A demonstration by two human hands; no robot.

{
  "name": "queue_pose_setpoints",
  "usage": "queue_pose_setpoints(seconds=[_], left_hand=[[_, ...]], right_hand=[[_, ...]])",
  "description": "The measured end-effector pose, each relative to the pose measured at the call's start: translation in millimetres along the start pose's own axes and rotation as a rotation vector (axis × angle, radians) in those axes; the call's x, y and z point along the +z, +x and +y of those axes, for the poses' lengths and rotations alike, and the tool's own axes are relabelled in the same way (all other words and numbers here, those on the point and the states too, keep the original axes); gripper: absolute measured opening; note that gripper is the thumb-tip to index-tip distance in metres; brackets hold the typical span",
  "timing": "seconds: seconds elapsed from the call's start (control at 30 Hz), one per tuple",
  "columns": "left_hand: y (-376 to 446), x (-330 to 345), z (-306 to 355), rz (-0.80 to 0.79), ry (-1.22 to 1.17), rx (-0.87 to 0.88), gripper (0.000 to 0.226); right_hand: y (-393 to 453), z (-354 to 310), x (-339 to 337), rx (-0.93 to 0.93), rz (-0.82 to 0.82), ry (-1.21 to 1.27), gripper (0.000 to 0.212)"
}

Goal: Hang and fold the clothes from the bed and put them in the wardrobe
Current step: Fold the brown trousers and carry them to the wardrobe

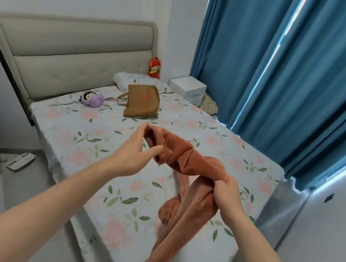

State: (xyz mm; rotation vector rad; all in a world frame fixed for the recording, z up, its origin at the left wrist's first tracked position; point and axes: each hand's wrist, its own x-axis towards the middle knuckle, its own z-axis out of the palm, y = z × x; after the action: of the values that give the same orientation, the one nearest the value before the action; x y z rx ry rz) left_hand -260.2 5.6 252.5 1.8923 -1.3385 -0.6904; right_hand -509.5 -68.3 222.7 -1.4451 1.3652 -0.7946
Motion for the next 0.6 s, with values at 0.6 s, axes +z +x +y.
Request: queue_pose_setpoints(seconds=[0.6], left_hand=[[-128.0,99.9,-73.2,-0.243,-0.315,-0.402,0.02]], right_hand=[[-67.5,-8.8,-28.5,0.059,-0.2,0.227,0.045]])
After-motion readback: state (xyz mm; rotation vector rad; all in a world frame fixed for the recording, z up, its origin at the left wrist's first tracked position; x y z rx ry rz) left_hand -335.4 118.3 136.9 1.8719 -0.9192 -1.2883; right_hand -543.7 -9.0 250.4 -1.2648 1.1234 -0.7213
